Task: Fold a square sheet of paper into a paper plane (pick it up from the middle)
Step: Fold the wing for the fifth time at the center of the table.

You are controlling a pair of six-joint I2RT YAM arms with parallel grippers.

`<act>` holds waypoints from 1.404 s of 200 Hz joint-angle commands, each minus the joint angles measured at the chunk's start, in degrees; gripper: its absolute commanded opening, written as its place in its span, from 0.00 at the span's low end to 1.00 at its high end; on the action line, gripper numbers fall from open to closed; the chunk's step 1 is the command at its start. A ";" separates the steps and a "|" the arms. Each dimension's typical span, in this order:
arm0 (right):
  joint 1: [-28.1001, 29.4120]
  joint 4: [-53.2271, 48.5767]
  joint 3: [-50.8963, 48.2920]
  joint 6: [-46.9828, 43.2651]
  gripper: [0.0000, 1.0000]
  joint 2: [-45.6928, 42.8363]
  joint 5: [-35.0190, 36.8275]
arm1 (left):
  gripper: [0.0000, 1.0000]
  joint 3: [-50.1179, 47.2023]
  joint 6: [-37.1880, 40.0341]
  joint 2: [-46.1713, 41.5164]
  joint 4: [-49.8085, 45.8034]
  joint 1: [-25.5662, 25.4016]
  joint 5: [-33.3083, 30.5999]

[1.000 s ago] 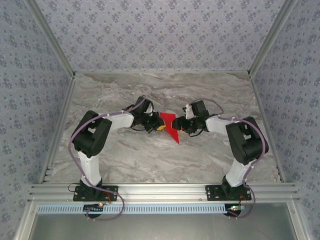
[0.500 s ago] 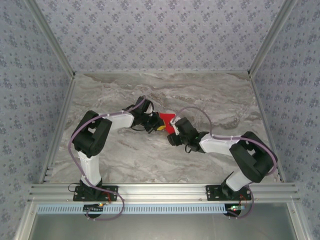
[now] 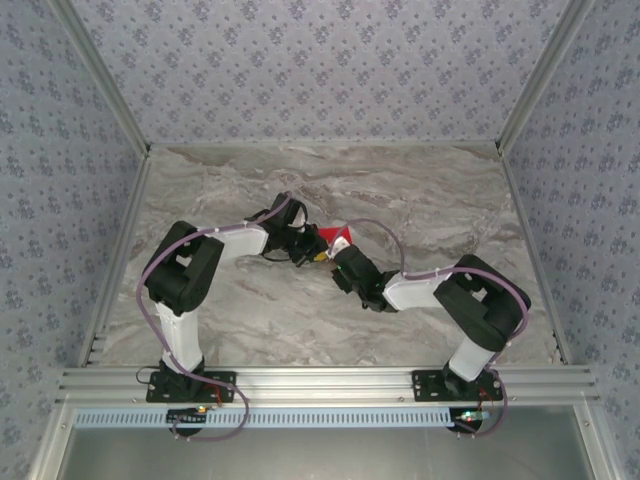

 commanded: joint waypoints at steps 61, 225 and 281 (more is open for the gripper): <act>-0.22 2.53 0.90 0.57 0.15 1.59 -0.94 | 0.09 1.51 -1.18 -2.34 -1.87 0.53 0.05; -19.12 14.55 -3.41 26.90 0.00 1.36 -48.78 | 0.36 -9.90 -0.13 -8.99 11.29 5.35 0.91; -21.09 16.69 -3.28 32.53 0.00 5.41 -54.46 | 0.26 -10.16 -2.36 -4.63 21.03 2.41 2.95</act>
